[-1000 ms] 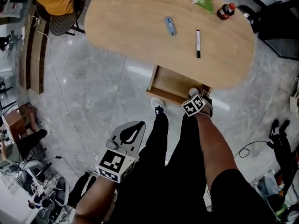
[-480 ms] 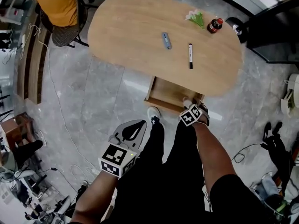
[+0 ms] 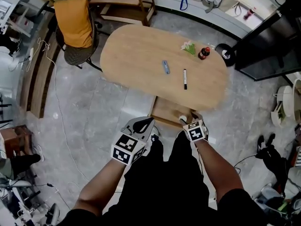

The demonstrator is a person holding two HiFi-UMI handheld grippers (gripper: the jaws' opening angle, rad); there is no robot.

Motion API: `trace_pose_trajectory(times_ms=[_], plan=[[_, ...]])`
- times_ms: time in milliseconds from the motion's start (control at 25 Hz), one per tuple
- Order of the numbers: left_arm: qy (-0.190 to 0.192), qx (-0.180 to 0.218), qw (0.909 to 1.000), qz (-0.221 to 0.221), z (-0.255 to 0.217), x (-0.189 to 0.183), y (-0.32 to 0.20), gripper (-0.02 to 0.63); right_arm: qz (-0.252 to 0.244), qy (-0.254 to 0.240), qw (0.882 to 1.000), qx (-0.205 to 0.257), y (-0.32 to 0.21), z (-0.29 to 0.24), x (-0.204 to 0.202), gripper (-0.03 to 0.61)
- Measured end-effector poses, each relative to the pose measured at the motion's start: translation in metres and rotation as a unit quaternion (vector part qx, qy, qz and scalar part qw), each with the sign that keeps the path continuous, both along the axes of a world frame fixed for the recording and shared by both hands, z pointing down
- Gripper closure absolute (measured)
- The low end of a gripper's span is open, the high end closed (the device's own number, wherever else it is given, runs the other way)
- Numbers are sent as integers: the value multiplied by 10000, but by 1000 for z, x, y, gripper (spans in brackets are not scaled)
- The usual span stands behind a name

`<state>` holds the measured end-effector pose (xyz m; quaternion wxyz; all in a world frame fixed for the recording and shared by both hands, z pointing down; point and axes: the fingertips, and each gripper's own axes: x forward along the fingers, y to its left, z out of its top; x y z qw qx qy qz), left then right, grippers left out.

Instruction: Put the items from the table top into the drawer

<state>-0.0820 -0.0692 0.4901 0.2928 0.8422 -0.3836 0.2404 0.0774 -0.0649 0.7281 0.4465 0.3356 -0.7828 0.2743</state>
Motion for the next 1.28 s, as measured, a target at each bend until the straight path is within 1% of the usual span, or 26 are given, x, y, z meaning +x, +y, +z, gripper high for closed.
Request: trace_pose_trajectory(times_ms=[80, 160, 280, 320, 400, 440, 520, 600, 720, 920, 1160, 1280], plan=[[42, 145, 9999, 27, -16, 0, -8, 612, 249, -455, 9983, 259, -7, -52, -7, 310], [82, 264, 9996, 18, -31, -1, -14, 612, 462, -897, 9937, 487, -11, -105, -12, 310], [147, 380, 9992, -9, -45, 0, -20, 612, 785, -1440, 9828, 846, -17, -176, -11, 311], [171, 388, 9991, -15, -48, 0, -18, 612, 906, -1570, 9787, 965, -17, -196, -8, 322], [193, 375, 9991, -19, -49, -2, -12, 612, 1138, -1799, 9699, 1185, -14, -230, -4, 423], [196, 376, 9991, -25, -50, -4, -10, 612, 1206, -1901, 9657, 1292, -15, -245, -3, 449], [212, 387, 9990, -40, -52, -6, -9, 612, 1208, -2082, 9596, 1457, -16, -267, -3, 550], [237, 401, 9989, -50, -54, -7, -8, 612, 1091, -2214, 9569, 1531, -16, -280, -5, 574], [210, 426, 9989, -52, -54, -7, -9, 612, 974, -2185, 9574, 1615, -20, -288, -5, 577], [41, 442, 9990, -83, -54, -1, -20, 612, 848, -2204, 9563, 1724, -28, -295, 1, 577], [-28, 489, 9979, -419, -69, 24, -43, 612, 579, -2451, 9531, 1677, -51, -297, 22, 577], [-157, 520, 9970, -550, -71, 41, -52, 612, 384, -2606, 9500, 1677, -64, -298, 33, 577]])
